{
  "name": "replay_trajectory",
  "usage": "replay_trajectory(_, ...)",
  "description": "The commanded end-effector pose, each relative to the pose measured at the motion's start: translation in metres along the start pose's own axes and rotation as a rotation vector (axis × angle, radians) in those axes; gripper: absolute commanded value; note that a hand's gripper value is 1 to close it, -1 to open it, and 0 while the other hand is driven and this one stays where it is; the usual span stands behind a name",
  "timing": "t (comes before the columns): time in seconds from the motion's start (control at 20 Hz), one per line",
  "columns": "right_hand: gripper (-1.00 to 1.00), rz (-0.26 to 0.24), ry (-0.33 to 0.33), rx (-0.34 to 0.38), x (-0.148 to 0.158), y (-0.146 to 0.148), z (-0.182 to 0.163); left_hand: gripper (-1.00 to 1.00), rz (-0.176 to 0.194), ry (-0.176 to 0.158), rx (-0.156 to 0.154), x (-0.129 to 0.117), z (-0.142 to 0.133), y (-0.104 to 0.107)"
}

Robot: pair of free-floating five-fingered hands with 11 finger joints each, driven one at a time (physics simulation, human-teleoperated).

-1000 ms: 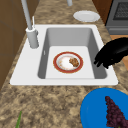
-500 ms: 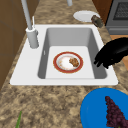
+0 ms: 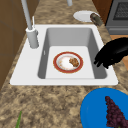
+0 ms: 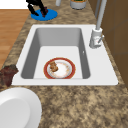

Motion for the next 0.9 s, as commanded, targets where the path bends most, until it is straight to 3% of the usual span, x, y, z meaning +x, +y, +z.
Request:
replay_trajectory(0.0, -1.00, -0.008, 0.036, 0.012, 0.024, 0.025, 0.005, 0.00, 0.000, 0.000, 0.000, 0.000, 0.000, 0.000)
replay_trajectory(0.2, -1.00, -0.011, 0.131, 0.029, 0.038, 0.035, -0.006, 0.00, 0.000, 0.000, 0.000, 0.000, 0.000, 0.000)
replay_trajectory(0.45, -1.00, -0.011, 0.180, 0.086, 0.061, 0.051, -0.022, 0.00, 0.000, 0.000, 0.000, 0.000, 0.000, 0.000)
replay_trajectory(0.65, -1.00, 0.001, 0.174, 0.115, 0.080, 0.070, -0.014, 0.00, 0.000, 0.000, 0.000, 0.000, 0.000, 0.000)
replay_trajectory(0.75, -1.00, 0.020, 0.144, 0.094, 0.067, 0.083, -0.008, 0.00, 0.000, 0.000, 0.000, 0.000, 0.000, 0.000)
replay_trajectory(0.85, -1.00, -0.007, 0.110, 0.059, 0.049, 0.089, -0.003, 0.00, 0.000, 0.000, 0.000, 0.000, 0.000, 0.000)
